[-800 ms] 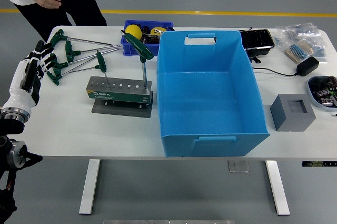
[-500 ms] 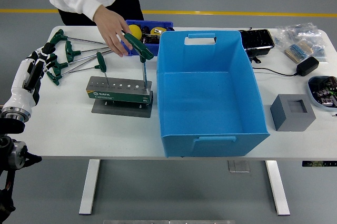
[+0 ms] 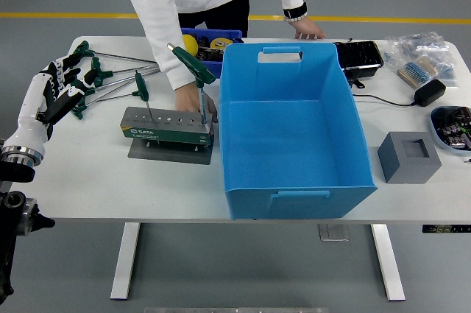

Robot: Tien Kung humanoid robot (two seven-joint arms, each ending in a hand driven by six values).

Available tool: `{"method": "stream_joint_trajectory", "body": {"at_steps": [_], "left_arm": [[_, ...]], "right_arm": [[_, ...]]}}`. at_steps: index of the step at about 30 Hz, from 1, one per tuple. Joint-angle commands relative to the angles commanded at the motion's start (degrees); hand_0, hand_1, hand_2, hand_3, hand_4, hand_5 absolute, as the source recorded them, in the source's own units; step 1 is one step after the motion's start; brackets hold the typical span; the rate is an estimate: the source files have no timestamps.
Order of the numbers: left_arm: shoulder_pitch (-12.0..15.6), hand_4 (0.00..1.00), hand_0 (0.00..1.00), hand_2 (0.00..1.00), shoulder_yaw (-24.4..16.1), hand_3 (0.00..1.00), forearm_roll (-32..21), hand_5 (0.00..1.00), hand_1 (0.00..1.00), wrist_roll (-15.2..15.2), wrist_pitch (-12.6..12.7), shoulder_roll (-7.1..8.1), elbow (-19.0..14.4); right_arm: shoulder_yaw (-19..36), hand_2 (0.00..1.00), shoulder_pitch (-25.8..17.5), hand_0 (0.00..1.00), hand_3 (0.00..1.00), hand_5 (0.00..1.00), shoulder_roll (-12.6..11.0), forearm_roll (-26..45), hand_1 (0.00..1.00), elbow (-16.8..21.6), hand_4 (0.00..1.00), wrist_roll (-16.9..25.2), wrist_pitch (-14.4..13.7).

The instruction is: Lift tool from toolbox,place it in box,lift tool from toolbox,place it in box

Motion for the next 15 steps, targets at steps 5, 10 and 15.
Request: {"method": "stream_joint_trajectory", "body": {"at_steps": [5, 10, 15], "left_arm": [[-1.69, 0.998, 0.856, 0.969, 3.07, 0.877, 8.28, 0.503, 0.895, -1.84, 0.66, 2.93, -2.34], [-4.57, 0.998, 0.947, 0.998, 8.44, 0.939, 18.01, 0.466, 0.985, -4.05, 3.71, 6.38, -4.69], [-9.44, 0.998, 0.947, 0.998, 16.76, 0.939, 27.9, 0.466, 0.985, -0.41, 3.0, 8.99, -6.91]], "right_arm": [[0.32, 0.72, 0.08, 0.671, 0.576, 0.746, 0.0, -0.52, 0.64, -0.04, 0.837, -0.13, -0.09], [0.34, 0.72, 0.15, 0.672, 0.577, 0.746, -0.03, -0.38, 0.641, -0.04, 0.837, -0.12, -0.14], [0.32, 0.72, 0.28, 0.672, 0.577, 0.746, -0.09, -0.28, 0.641, -0.03, 0.837, -0.12, -0.15]]}}
